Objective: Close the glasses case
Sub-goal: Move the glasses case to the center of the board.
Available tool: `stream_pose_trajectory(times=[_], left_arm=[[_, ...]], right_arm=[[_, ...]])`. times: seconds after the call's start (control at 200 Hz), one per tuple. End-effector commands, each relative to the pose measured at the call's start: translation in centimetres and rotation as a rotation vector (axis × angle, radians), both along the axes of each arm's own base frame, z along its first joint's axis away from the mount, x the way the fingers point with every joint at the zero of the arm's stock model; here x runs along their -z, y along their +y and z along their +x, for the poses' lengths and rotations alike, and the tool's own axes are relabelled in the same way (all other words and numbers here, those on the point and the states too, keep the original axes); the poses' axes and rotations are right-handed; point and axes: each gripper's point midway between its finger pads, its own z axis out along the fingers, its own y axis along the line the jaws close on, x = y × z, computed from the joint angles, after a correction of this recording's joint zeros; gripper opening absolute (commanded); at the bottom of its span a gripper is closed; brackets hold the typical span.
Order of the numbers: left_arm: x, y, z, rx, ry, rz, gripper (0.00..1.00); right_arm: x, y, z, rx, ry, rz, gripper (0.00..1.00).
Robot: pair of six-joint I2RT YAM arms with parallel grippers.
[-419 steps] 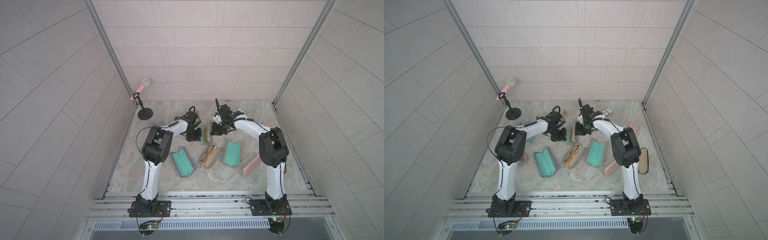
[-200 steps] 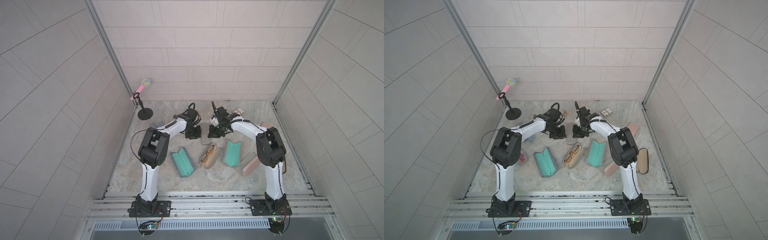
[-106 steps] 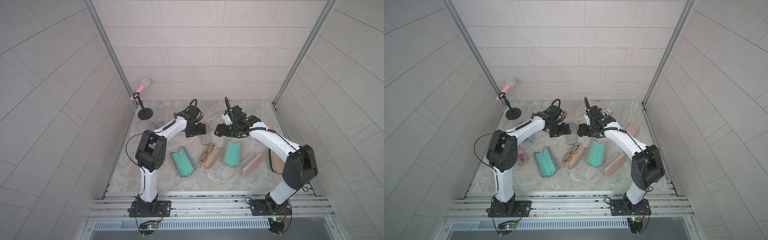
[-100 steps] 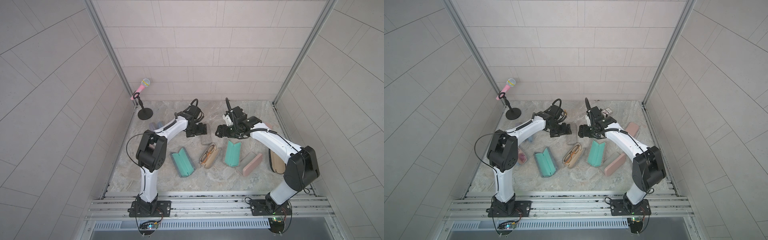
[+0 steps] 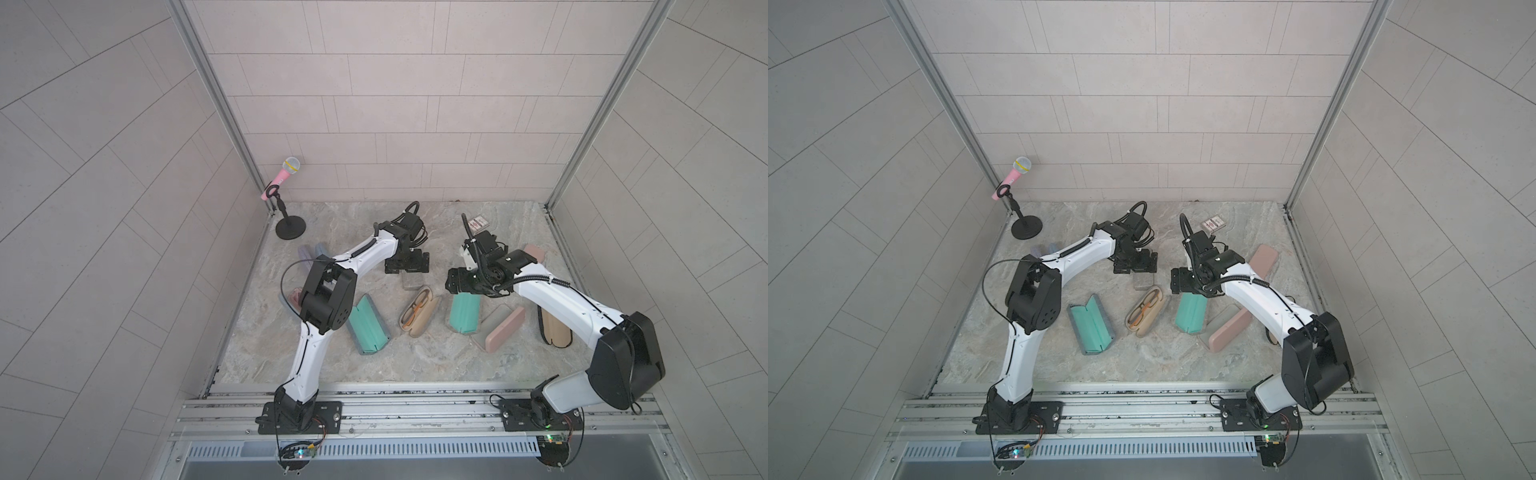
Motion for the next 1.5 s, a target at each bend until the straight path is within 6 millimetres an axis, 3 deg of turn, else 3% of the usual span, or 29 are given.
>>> stream_pose_trajectory(times=[0.0,0.39,0.535,0.675,0.861,1.076,1.271,1.496], left_arm=[[0.1,0.9,-0.1,0.008,-0.001,0.083,1.0],[2.9,-0.2,0.3,0.014,0.047,0.113,0.99],[3.5,-0.1,0.5,0.01,0.056,0.125,0.91],[3.8,0.2,0.6,0.003,0.058,0.145,0.68],[2.9,1.3,0.8,-0.021,0.039,0.171,0.66],[1.2,4.7,1.0,-0.083,0.018,0.19,0.66],[-0.6,9.5,1.6,-0.173,0.002,0.19,0.66],[-1.2,14.9,2.2,-0.268,0.012,0.186,0.66]], right_arm=[[0.4,-0.6,-0.3,0.011,0.001,-0.01,0.85],[1.1,-1.2,-0.1,0.018,0.019,-0.005,0.85],[1.4,-1.3,-0.2,0.02,0.028,-0.001,0.85],[1.5,-1.4,-0.3,0.023,0.031,0.002,0.85],[1.5,-1.3,-0.5,0.02,0.033,0.014,0.84],[1.3,-1.0,-0.7,0.017,0.033,0.034,0.84],[1.1,-0.8,-0.7,0.013,0.03,0.051,0.83],[1.0,-0.3,-0.7,0.005,0.034,0.061,0.83]])
